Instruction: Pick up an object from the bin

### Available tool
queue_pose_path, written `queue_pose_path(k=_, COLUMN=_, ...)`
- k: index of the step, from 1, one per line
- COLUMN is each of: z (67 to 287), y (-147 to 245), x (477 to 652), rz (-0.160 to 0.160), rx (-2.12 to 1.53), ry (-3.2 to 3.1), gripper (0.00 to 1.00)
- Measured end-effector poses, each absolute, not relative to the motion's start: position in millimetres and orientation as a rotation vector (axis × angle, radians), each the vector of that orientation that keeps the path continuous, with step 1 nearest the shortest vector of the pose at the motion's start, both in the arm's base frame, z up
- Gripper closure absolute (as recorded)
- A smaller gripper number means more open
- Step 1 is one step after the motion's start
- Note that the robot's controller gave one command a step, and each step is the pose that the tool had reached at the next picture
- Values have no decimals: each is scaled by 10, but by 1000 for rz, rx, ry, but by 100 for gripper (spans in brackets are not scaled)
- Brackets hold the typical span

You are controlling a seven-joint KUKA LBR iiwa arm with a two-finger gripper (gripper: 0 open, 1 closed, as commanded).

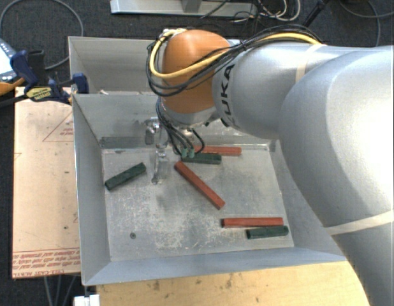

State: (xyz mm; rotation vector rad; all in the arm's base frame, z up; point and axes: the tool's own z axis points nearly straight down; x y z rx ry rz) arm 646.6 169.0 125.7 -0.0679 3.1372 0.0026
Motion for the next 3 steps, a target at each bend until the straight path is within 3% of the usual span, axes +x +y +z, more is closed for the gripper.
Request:
queue_pose_path(k=1, z=716, y=2150, x=6158, rz=2, rx=270, ry=3134, gripper=0)
queue_pose_path(k=2, z=737, y=2136, x=6177, rz=2, rx=273, ry=3129, gripper=100)
queue_pose_path(k=3, z=2474, y=2344, x=6553, rz=9, rx=260, ry=3119, gripper=100)
